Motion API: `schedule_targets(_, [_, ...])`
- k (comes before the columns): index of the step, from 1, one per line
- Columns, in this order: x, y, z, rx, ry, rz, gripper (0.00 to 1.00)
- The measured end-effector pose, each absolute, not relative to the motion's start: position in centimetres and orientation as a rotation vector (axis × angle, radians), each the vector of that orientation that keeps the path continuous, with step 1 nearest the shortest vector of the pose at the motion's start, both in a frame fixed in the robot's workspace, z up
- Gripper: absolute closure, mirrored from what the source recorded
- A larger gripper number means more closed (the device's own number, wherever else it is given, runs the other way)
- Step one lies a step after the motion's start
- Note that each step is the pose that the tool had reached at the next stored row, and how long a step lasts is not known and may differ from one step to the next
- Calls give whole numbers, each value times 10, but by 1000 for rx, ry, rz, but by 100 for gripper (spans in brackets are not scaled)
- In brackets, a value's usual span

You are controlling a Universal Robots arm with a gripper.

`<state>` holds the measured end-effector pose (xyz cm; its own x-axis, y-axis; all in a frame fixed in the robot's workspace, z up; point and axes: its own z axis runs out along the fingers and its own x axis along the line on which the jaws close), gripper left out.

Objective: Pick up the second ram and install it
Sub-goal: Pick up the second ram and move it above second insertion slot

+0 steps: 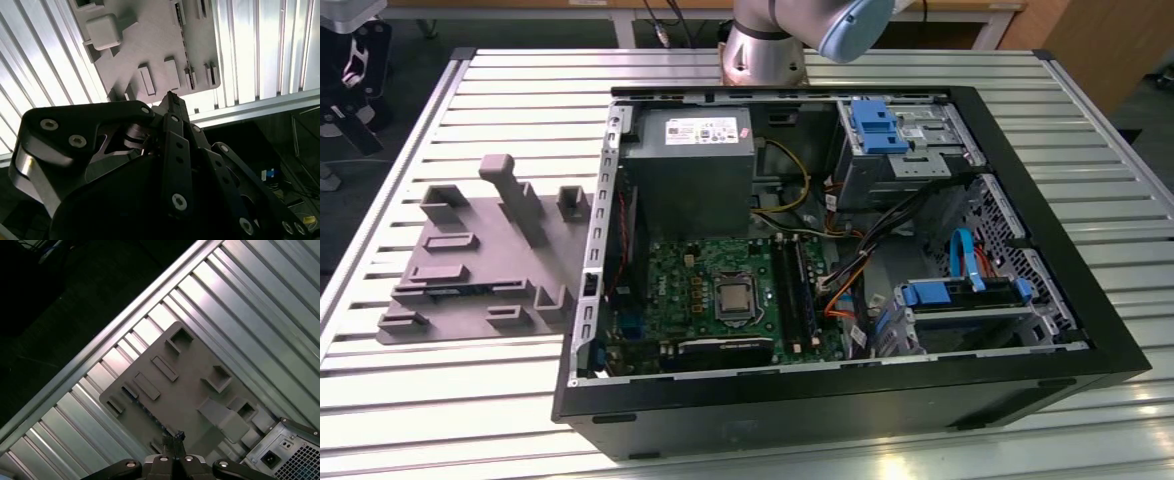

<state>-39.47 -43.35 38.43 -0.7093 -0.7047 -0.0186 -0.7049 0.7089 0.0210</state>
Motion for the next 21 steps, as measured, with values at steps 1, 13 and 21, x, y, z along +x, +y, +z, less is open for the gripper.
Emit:
schedule_targets(1, [-395, -433, 384, -1195, 2895, 42, 89])
schedule_targets(13, [-395, -433, 384, -1220, 2885, 42, 89])
schedule_targets(21, [-396, -434, 384, -1315, 2844, 42, 89])
